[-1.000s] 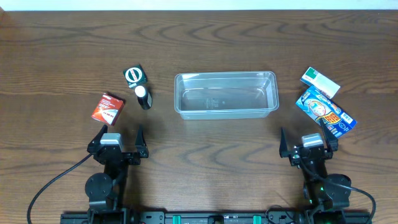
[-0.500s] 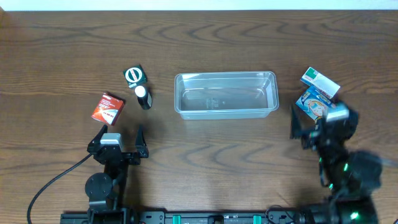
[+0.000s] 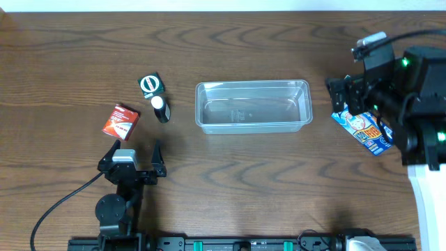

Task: Pack container
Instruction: 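Reach right gripper to the blue cartoon box and grasp it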

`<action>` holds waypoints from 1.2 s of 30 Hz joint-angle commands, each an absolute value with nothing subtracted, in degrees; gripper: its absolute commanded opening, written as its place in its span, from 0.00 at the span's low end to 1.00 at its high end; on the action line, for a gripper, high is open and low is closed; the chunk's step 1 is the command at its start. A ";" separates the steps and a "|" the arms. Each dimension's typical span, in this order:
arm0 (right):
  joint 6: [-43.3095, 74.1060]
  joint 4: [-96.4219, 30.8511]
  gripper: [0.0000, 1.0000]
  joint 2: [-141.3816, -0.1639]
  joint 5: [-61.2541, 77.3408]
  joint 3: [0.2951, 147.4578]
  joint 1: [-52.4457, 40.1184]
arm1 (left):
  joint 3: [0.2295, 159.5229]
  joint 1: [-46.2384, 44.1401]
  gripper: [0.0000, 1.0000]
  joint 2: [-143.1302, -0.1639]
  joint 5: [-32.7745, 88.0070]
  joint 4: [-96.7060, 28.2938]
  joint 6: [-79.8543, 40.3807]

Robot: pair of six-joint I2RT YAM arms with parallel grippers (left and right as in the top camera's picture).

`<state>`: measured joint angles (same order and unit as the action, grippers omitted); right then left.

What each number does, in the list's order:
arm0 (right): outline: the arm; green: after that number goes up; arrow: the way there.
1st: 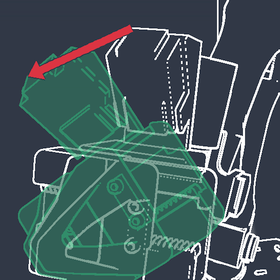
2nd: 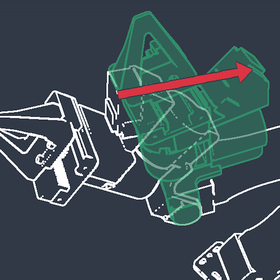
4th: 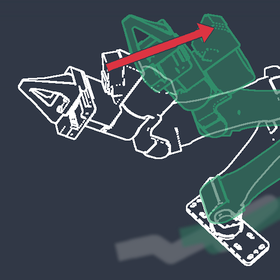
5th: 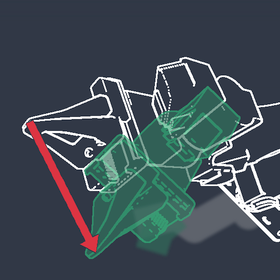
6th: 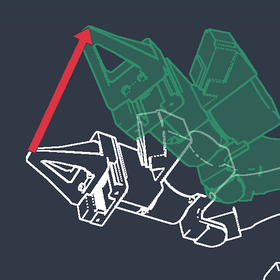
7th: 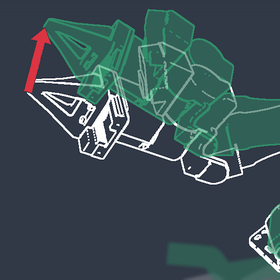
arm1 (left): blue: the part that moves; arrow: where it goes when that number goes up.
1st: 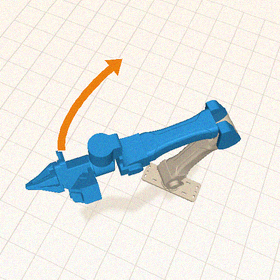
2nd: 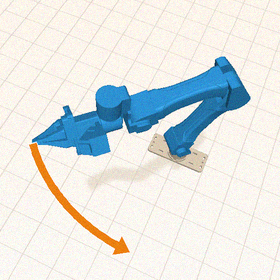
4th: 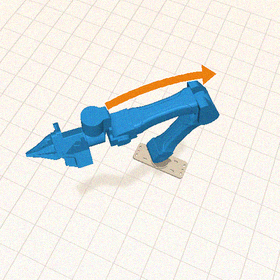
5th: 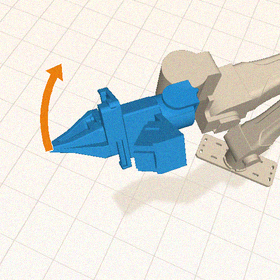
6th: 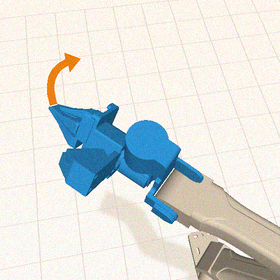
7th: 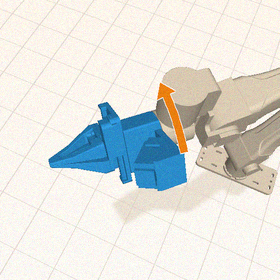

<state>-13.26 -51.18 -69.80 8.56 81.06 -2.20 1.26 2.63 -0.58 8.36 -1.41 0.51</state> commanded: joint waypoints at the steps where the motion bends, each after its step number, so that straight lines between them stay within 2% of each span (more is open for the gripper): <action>1: -14.48 -52.31 0.99 -72.12 3.16 82.30 -0.78 | 0.23 2.98 0.98 -0.30 8.75 -3.36 1.48; 3: -16.60 -54.02 0.99 -73.71 3.03 82.28 0.40 | 0.23 2.98 0.98 -0.30 8.75 -3.36 1.48; 8: -17.32 -55.31 0.92 -78.94 3.33 82.28 6.20 | 0.23 2.98 0.98 -0.30 8.75 -3.36 1.48; 13: -16.53 -55.20 0.94 -84.93 4.43 82.28 9.87 | 0.23 2.98 0.98 -0.30 8.75 -3.36 1.48; 19: -16.84 -56.31 0.96 -91.77 4.95 82.28 10.44 | 0.23 2.98 0.98 -0.30 8.75 -3.36 1.48; 28: -18.74 -57.06 0.92 -99.04 4.95 82.28 10.55 | 0.23 2.98 0.98 -0.30 8.75 -3.36 1.48; 33: -19.38 -59.22 0.89 -101.95 4.93 82.26 10.55 | 0.23 2.98 0.98 -0.30 8.75 -3.36 1.48; 36: -19.35 -60.31 0.81 -103.61 4.69 82.26 10.55 | 0.23 2.98 0.98 -0.30 8.75 -3.36 1.48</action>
